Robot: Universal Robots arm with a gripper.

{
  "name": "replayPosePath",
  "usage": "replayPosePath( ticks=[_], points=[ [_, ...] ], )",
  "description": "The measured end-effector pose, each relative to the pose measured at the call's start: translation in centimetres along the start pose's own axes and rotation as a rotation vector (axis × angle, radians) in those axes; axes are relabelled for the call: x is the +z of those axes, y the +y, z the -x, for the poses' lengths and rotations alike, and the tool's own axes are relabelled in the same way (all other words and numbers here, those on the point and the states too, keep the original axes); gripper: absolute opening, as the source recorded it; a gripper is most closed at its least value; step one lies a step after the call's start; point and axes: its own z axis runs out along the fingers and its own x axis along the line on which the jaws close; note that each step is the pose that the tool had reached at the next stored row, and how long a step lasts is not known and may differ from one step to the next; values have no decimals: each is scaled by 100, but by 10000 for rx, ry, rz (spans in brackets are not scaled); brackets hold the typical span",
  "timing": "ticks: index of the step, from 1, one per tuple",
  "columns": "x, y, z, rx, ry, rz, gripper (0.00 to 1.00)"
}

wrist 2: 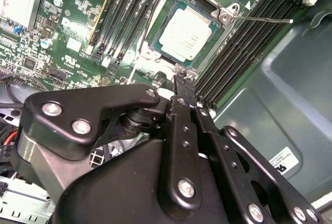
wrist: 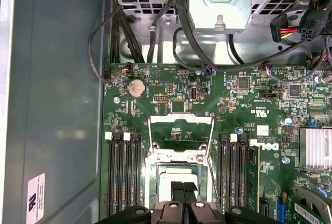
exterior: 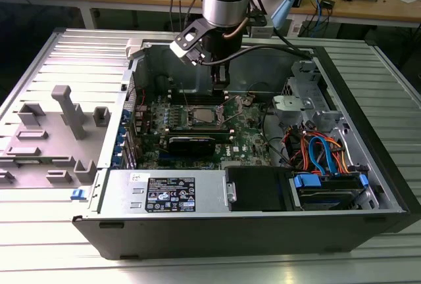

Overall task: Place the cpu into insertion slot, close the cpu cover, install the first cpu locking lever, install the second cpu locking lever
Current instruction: 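Close the cpu cover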

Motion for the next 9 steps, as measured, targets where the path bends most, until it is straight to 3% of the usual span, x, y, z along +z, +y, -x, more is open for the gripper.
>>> replayPosePath(
  ticks=[9],
  points=[
    [1, 17, 0, 0, 0, 0, 11]
  ],
)
